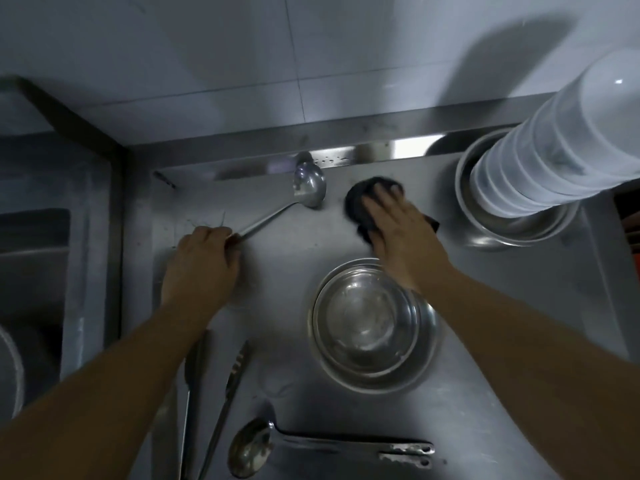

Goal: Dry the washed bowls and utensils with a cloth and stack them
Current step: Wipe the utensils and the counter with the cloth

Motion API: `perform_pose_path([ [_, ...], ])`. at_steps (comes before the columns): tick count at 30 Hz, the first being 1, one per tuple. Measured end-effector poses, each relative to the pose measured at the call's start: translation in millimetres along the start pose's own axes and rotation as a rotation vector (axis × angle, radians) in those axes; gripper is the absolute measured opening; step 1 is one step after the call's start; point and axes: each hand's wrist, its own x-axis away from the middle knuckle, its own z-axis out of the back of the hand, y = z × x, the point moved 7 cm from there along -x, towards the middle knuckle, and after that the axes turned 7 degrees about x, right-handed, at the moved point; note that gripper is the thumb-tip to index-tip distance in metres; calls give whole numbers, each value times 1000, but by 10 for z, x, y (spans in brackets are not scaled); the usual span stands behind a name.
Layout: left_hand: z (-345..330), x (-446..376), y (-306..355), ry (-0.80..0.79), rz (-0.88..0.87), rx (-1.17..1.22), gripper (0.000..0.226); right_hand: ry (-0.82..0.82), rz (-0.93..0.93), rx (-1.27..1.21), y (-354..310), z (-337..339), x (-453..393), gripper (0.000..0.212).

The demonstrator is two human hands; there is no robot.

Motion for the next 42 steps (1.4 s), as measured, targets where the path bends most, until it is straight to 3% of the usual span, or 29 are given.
perform_pose_path([
  [2, 14, -79, -32, -8, -11, -22, 37, 66, -309, -97, 48, 89, -248, 59],
  [4, -17, -146, -59, -39, -32, -35, 32, 57, -492, -145, 4, 97, -404, 62],
  [11, -43, -115, -152, -28, -53, -47, 20, 19, -384, -90, 45, 59, -429, 64],
  [15, -25, 74, -299, -15, 13, 3, 20, 24, -467, -128, -92, 57, -452, 64],
  [17, -18, 144, -379, -5, 73, 46, 20, 42, -368, -110, -290, 20, -458, 62],
  [20, -18, 205, -503, 4, 160, 54, 20, 50, 67, -43, -785, -132, -373, 58],
  [22, -42, 233, -552, 4, 191, 65, 20, -60, 309, -4, -971, -242, -215, 58],
  [24, -63, 276, -591, 8, 227, 81, 17, -128, 435, 59, -877, -247, -115, 59],
  [26, -80, 319, -610, 16, 240, 76, 13, -39, 301, 69, -568, -143, -204, 59],
  [30, -97, 383, -671, 19, 262, 79, 11, 157, -535, -108, -1, 106, -495, 64],
  [32, -110, 410, -711, 13, 266, 88, 11, 194, -703, -171, -158, 101, -615, 68],
  [33, -111, 425, -733, 9, 265, 87, 12, 207, -699, -174, -291, 82, -680, 69],
  [34, -114, 443, -750, 7, 264, 85, 12, 210, -623, -139, -456, 43, -744, 70],
  [38, -106, 535, -782, 21, 265, 104, 9, 79, 53, 16, -1326, -246, -848, 60],
  [42, -108, 592, -818, 21, 294, 107, 7, -48, 256, -14, -1229, -232, -769, 57],
])
